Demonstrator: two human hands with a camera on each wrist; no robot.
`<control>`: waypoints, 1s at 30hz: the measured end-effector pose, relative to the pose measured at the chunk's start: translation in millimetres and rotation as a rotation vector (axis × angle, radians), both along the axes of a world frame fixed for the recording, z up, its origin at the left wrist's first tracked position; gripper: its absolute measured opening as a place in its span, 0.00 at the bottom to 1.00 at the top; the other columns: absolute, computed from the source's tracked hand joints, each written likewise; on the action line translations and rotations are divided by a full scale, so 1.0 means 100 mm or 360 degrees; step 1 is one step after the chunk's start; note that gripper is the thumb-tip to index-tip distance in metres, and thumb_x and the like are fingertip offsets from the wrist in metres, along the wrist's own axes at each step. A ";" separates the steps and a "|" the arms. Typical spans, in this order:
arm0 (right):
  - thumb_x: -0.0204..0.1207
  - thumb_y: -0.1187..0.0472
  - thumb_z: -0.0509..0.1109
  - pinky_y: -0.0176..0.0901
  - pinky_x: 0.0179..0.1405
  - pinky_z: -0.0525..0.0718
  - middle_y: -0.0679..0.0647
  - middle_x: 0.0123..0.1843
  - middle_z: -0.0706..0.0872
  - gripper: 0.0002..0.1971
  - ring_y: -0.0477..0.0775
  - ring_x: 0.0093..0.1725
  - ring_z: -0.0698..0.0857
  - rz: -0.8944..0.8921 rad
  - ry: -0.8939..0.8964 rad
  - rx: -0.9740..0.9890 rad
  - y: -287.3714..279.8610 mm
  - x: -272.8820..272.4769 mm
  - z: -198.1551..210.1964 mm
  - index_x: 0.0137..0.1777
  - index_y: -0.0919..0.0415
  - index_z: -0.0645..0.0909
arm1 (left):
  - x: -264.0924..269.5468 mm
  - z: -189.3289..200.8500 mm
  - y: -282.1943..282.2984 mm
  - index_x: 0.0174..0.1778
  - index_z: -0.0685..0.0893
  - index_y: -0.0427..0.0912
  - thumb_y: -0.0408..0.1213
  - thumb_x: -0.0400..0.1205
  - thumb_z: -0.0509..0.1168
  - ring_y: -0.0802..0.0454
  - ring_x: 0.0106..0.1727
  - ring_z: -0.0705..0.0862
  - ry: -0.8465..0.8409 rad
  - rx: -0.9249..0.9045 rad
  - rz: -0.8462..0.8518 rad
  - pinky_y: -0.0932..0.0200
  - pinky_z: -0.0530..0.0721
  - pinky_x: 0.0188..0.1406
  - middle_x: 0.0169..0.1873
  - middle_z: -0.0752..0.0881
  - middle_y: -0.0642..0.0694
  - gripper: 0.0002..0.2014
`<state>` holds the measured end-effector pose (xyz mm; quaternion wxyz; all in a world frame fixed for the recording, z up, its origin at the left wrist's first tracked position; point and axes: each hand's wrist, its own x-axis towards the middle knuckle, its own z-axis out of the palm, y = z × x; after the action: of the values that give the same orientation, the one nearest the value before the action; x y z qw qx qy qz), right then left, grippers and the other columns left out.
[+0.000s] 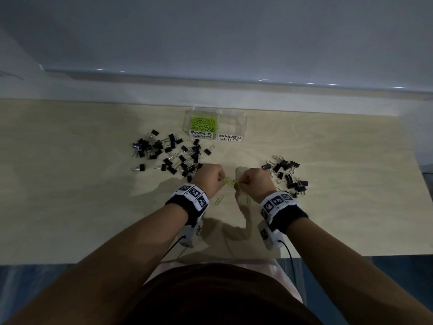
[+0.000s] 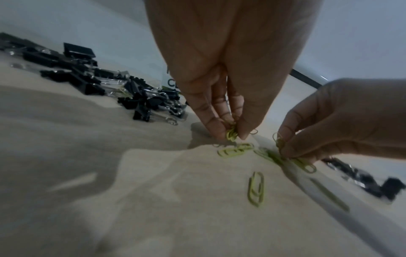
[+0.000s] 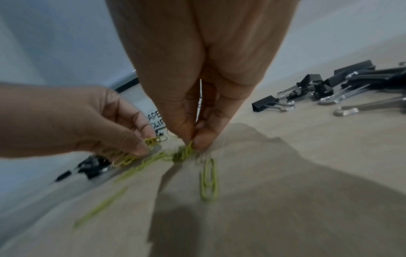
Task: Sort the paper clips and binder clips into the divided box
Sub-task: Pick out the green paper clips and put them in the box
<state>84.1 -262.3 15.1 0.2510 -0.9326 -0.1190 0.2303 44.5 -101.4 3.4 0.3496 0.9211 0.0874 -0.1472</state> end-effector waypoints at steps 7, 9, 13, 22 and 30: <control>0.64 0.73 0.76 0.36 0.34 0.84 0.57 0.30 0.87 0.04 0.48 0.28 0.84 -0.0294 0.0097 0.0425 0.30 0.45 0.29 0.34 0.65 0.88 | 0.33 0.24 0.33 0.44 0.88 0.37 0.30 0.74 0.71 0.51 0.39 0.84 -0.0157 -0.0218 0.0376 0.60 0.84 0.45 0.39 0.89 0.42 0.05; 0.65 0.72 0.76 0.37 0.35 0.85 0.56 0.30 0.88 0.04 0.47 0.28 0.85 -0.0305 0.0072 0.0503 0.50 0.64 0.41 0.34 0.64 0.87 | 0.50 0.36 0.48 0.45 0.88 0.38 0.31 0.74 0.71 0.51 0.39 0.85 -0.0201 -0.0234 0.0505 0.59 0.85 0.44 0.39 0.88 0.45 0.05; 0.68 0.68 0.71 0.44 0.42 0.89 0.56 0.34 0.90 0.06 0.53 0.36 0.89 -0.0304 -0.0158 0.0434 0.98 0.99 0.52 0.33 0.61 0.87 | 0.89 0.54 0.73 0.43 0.88 0.38 0.31 0.75 0.70 0.51 0.41 0.86 -0.0286 -0.0146 0.0711 0.59 0.86 0.46 0.40 0.89 0.45 0.04; 0.72 0.69 0.68 0.47 0.53 0.86 0.59 0.47 0.90 0.08 0.56 0.47 0.87 -0.0008 -0.0229 0.0203 1.19 1.15 0.50 0.46 0.63 0.88 | 1.19 0.55 0.72 0.53 0.87 0.34 0.30 0.78 0.64 0.39 0.54 0.85 -0.0190 0.0299 0.0412 0.51 0.82 0.56 0.52 0.88 0.35 0.10; 0.71 0.69 0.67 0.52 0.51 0.84 0.62 0.48 0.88 0.10 0.62 0.47 0.86 0.0354 -0.0062 -0.0121 0.19 0.38 0.28 0.48 0.64 0.88 | 0.22 0.23 0.27 0.53 0.85 0.38 0.38 0.81 0.63 0.46 0.52 0.82 -0.0099 0.0166 -0.0440 0.54 0.78 0.53 0.52 0.83 0.44 0.10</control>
<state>121.8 -243.2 43.1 0.1862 -0.9268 -0.2177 0.2429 66.2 -74.3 26.3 0.2802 0.9454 -0.0435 -0.1606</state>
